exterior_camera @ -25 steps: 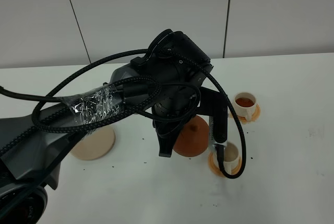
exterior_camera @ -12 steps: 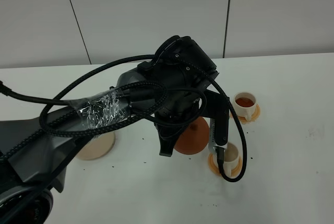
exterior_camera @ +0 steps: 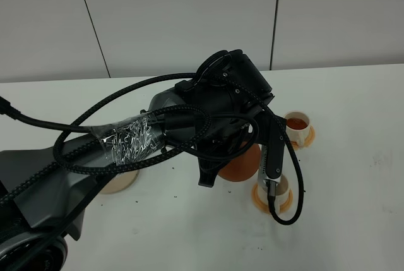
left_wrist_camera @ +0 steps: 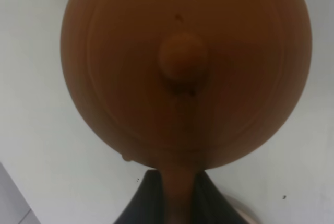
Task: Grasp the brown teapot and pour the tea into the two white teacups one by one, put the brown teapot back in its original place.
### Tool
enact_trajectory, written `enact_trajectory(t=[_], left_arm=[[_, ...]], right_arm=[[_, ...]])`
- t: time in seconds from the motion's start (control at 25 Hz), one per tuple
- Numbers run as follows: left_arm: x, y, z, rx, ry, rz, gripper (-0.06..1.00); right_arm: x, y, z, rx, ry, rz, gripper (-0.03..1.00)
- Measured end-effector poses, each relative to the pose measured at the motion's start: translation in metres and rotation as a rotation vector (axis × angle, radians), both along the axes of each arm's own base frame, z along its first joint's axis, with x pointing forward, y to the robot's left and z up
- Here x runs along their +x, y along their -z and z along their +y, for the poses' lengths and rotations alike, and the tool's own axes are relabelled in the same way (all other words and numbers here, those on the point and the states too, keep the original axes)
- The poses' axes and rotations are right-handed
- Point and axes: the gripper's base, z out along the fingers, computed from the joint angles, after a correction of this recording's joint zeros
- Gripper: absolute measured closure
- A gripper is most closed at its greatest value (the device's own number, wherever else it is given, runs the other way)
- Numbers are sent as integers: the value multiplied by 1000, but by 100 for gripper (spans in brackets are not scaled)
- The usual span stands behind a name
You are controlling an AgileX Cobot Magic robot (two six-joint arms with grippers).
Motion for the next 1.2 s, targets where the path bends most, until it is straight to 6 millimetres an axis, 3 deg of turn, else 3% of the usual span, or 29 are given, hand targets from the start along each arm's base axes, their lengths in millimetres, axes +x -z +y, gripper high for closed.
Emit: enact_trajectory(t=[0.36, 1.2], left_arm=[[-1, 22, -10, 38, 29, 10, 78], [2, 19, -12, 57, 59, -46, 78]], right_arm=[[0, 0, 0, 0, 0, 0, 73], [0, 0, 0, 0, 0, 0, 73]])
